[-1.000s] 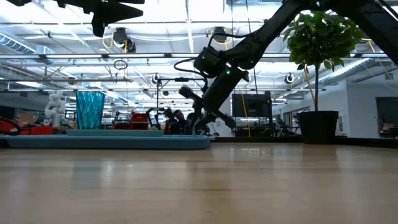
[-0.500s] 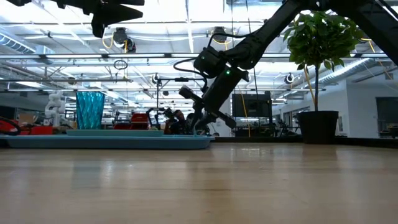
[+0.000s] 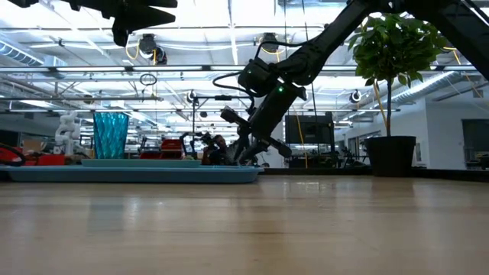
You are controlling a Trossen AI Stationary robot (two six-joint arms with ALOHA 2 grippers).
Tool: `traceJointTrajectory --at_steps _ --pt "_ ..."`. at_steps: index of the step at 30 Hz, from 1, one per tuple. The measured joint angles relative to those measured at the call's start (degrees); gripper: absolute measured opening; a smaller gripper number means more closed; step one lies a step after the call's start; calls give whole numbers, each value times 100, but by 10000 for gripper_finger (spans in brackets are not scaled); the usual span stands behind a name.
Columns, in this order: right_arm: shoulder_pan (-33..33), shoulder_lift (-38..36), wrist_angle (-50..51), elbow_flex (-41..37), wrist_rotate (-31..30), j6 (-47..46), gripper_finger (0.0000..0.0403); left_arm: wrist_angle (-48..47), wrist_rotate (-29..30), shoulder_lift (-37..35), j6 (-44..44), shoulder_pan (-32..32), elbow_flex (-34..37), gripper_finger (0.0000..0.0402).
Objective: Pick and place plate/cup/fork/spoon on tray
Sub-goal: Put the spoon on the blue tray
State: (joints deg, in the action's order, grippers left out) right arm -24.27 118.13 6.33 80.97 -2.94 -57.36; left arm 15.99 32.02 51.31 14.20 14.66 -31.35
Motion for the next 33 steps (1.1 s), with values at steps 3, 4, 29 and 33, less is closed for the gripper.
traceJointTrajectory --at_steps 3,4,29,33 --pt "0 0 -4 0 -16 8 67 -37 0 0 -1 0 0 145" --pt "0 0 -4 0 -20 22 74 -57 -1 0 -2 0 0 145" --pt "1231 -648 977 -2 624 3178 45 -477 -1 13 109 53 2 145" --pt "1331 -497 1132 -2 621 3736 6 -474 -1 13 114 52 2 145"
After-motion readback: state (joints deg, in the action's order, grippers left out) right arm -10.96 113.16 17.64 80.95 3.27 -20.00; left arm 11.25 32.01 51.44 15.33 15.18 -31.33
